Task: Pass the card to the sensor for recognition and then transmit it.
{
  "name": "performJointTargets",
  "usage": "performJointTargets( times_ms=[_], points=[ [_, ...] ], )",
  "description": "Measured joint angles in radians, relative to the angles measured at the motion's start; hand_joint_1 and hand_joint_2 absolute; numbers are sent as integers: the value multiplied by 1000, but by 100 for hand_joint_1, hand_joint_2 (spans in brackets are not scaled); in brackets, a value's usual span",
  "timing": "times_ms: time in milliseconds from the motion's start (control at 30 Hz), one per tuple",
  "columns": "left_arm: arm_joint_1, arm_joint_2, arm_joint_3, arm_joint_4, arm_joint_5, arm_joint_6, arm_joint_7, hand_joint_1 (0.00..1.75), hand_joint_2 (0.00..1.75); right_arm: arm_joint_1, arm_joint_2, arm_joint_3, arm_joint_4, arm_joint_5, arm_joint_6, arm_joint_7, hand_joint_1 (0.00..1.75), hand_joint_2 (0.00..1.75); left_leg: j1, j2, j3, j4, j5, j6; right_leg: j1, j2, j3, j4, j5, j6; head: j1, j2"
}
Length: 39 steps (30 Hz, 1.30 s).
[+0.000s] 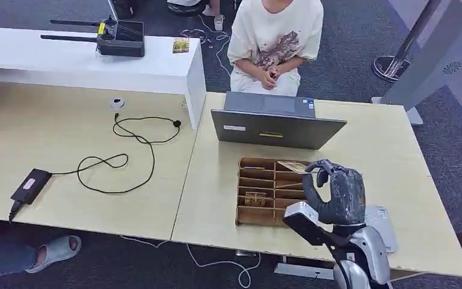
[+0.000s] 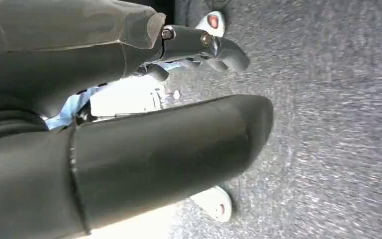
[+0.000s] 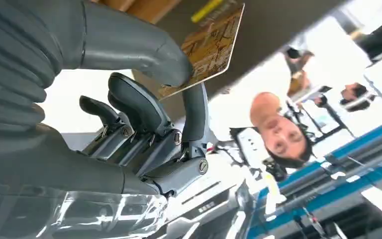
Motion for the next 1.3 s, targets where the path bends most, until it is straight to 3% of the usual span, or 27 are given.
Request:
performJointTargets(
  times_ms=[300, 667, 1000, 1300],
  points=[
    [-2, -9, 0, 0, 0, -3, -2, 0, 0, -55, 0, -2, -29, -139, 53, -74, 175, 175, 0, 0, 0, 0, 0, 0, 0, 0, 0, 0, 0, 0, 0, 0],
    [-4, -17, 0, 0, -1, -24, -3, 0, 0, -217, 6, 9, 6, -129, 59, -83, 175, 175, 0, 0, 0, 0, 2, 0, 0, 0, 0, 1, 1, -1, 0, 0],
    [-5, -18, 0, 0, -3, -27, -21, 0, 0, -481, 25, 47, 208, -16, 59, 3, 175, 175, 0, 0, 0, 0, 3, 0, 0, 0, 0, 2, 2, -2, 0, 0],
    [-5, -23, 0, 0, -3, -41, -29, 0, 0, -749, 95, 91, 511, 96, 61, 114, 175, 175, 0, 0, 0, 0, 4, -1, 0, 0, 0, 2, 3, -2, 0, 0]
  ],
)
